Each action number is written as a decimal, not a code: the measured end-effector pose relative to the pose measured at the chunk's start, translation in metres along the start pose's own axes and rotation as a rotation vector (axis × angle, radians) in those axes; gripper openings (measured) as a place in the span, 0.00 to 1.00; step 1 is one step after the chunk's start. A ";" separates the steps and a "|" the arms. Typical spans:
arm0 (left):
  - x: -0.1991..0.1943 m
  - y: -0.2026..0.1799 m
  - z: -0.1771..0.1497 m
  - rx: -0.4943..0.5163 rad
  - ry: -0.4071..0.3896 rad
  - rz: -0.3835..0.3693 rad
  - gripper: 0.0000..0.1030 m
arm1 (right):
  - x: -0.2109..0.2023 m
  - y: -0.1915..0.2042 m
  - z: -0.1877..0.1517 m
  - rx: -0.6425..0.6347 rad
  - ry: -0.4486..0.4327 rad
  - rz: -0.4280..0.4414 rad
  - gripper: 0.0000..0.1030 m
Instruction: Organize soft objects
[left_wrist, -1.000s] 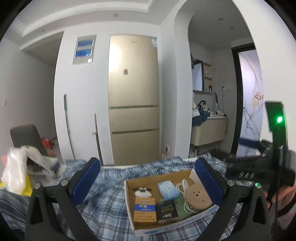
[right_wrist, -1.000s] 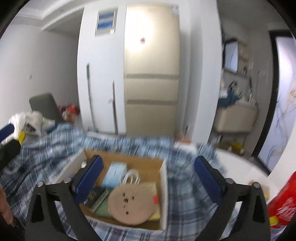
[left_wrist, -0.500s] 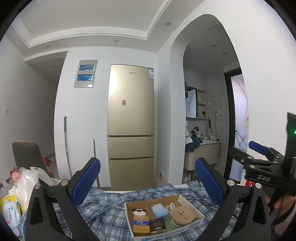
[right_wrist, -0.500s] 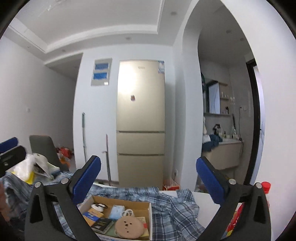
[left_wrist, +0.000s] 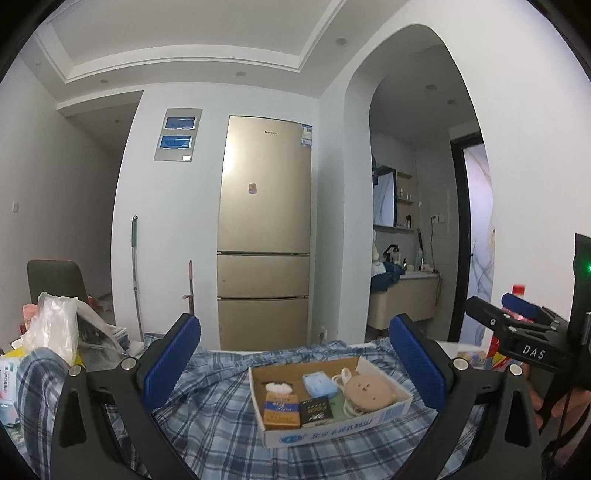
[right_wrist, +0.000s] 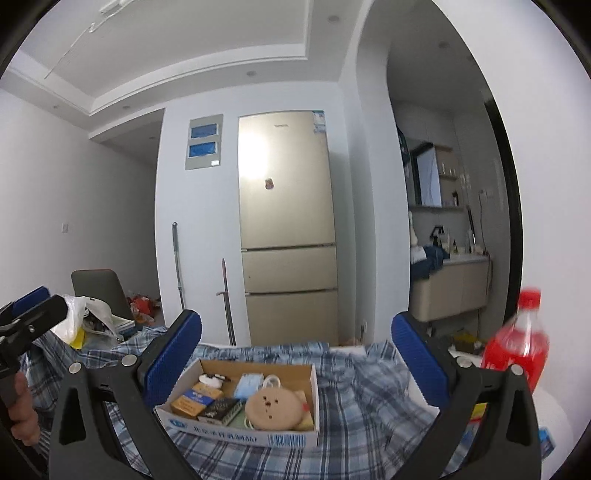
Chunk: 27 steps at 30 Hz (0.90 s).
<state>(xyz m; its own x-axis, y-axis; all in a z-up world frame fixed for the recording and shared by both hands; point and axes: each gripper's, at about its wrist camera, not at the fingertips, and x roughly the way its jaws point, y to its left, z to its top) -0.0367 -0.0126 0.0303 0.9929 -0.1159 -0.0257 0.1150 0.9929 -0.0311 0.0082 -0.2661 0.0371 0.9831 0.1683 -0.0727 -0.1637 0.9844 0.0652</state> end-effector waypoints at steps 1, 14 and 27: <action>0.002 0.000 -0.003 0.006 0.006 0.005 1.00 | 0.002 -0.001 -0.004 0.001 0.004 -0.003 1.00; 0.019 0.007 -0.033 -0.004 0.079 0.034 1.00 | -0.004 0.011 -0.029 -0.097 -0.016 -0.008 1.00; 0.016 0.003 -0.033 0.018 0.061 0.036 1.00 | -0.004 0.011 -0.027 -0.096 -0.016 -0.008 1.00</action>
<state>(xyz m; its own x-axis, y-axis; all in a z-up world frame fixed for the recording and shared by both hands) -0.0218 -0.0126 -0.0027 0.9929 -0.0812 -0.0871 0.0806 0.9967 -0.0111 0.0004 -0.2549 0.0107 0.9855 0.1599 -0.0569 -0.1618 0.9863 -0.0309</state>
